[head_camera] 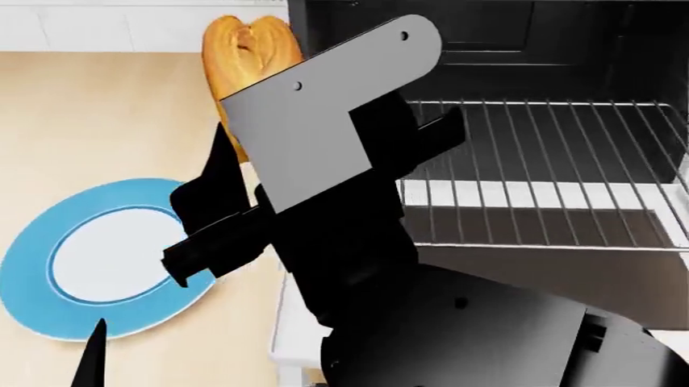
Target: Pick the bread from the rack and place it on the plate on the counter.
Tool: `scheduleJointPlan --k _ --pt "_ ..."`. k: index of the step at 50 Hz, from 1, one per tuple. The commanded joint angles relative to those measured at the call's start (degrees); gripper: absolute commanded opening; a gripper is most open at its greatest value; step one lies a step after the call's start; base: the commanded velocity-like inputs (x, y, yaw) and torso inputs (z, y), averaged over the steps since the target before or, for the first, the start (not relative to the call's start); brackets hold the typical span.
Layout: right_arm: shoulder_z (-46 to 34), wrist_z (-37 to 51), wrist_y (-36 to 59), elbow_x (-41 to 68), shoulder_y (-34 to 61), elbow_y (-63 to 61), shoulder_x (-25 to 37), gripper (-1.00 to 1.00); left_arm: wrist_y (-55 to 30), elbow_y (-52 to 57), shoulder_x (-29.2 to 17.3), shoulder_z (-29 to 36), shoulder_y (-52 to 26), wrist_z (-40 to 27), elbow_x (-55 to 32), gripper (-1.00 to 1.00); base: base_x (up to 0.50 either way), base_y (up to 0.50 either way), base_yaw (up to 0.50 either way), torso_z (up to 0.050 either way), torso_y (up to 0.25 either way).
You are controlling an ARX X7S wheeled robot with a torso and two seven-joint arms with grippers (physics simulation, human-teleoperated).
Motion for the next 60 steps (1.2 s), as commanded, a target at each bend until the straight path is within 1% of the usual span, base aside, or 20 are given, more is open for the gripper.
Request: scheduleJointPlan --k 1,6,16,29,35,43,48,60 --pt "1.0 -1.6 -1.2 -1.9 0.3 0.6 -1.0 -1.0 3.1 -0.2 1.6 4.2 -5.4 -0.6 -0.3 1.0 0.0 0.5 0.0 0.0 0.0" --pt "0.2 -2.1 -1.9 -2.5 0.1 0.6 -0.6 -1.0 3.5 -0.3 1.8 5.7 -7.2 -1.0 -0.7 1.0 0.0 0.5 0.0 0.0 0.0" --pt "0.7 -2.0 -3.0 -2.5 -0.4 0.9 0.0 -1.0 4.1 -0.5 2.1 7.2 -7.9 -1.3 -0.5 1.0 0.0 0.48 0.0 0.0 0.0" --pt "0.0 -4.2 -5.6 -3.5 -3.5 5.3 0.4 -1.0 4.9 -0.8 2.2 8.6 -8.0 -1.5 0.6 1.0 0.0 0.0 0.0 0.0 0.0" --pt "-2.1 -6.4 -7.1 -4.7 -3.5 8.3 -0.6 -1.0 5.6 -1.3 2.4 9.0 -7.6 -1.3 1.2 1.0 0.0 0.0 0.0 0.0 0.0" --pt "-7.2 -12.8 -12.0 -9.3 -3.9 16.1 -2.0 -1.0 6.6 -1.6 1.5 9.4 -6.6 -1.2 2.6 1.0 0.0 0.0 0.0 0.0 0.0" --pt "-9.0 -15.6 -14.1 -11.1 -3.4 20.8 -2.8 -1.0 6.6 -1.5 1.5 9.4 -6.7 -1.2 2.8 1.0 0.0 0.0 0.0 0.0 0.0" --pt "-12.6 -19.8 -16.5 -13.4 -1.8 28.1 -4.6 -1.0 6.5 -1.3 1.8 9.5 -7.1 -1.5 2.4 1.0 0.0 0.0 0.0 0.0 0.0"
